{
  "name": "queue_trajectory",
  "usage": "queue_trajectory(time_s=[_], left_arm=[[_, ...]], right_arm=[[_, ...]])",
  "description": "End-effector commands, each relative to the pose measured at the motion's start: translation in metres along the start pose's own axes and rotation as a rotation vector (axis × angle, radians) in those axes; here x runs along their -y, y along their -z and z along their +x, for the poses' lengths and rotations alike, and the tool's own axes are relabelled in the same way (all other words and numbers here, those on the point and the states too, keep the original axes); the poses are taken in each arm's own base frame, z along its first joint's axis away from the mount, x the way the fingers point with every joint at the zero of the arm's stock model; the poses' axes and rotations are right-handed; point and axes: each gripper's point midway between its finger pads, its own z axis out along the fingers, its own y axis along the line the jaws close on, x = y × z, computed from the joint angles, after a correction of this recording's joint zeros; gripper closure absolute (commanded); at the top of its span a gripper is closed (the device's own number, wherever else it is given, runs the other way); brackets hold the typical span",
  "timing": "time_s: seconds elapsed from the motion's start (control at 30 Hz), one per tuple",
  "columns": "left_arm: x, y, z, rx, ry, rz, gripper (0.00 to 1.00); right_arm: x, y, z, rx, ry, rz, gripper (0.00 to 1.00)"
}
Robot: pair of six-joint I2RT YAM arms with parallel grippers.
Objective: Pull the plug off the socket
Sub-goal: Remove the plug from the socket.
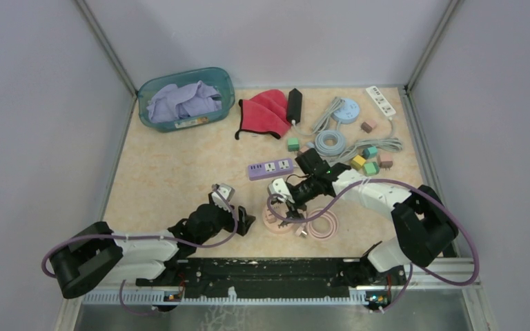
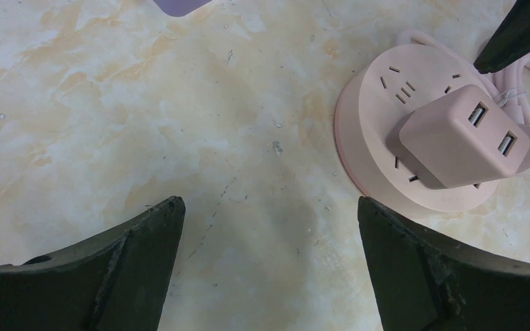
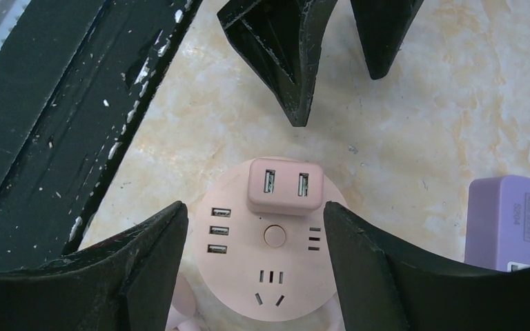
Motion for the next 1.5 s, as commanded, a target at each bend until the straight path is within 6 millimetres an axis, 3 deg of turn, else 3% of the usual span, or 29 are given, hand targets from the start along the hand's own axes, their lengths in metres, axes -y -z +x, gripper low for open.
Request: queue_trajectory(time_s=[0.0,0.5,0.67,0.93,1.23,1.47], left_arm=[[-0.004,0.001,-0.003,0.028,0.009,-0.014,0.0],[-0.007,0.004,0.0,0.029,0.023,-0.02,0.0],[-0.007,0.004,0.0,0.032,0.027,-0.014,0.0],[-0.002,0.005,-0.001,0.037,0.025,0.015,0.0],[0.008,0.008,-0.004,0.055,0.002,0.081,0.0],[0.026,0.011,-0.014,0.09,0.011,0.174,0.0]], right_arm=[[0.008,-0.002,-0.015,0.018,0.07,-0.004,0.28],[0.009,-0.01,-0.007,-0.031,0.06,-0.011,0.28],[0.024,-0.017,-0.007,-0.053,0.01,0.073,0.28],[0.021,-0.036,-0.002,-0.104,0.005,0.063,0.3],[0.028,-0.039,0.005,-0.179,-0.014,0.062,0.66],[0.037,-0.033,-0.006,-0.178,-0.019,0.081,0.93]])
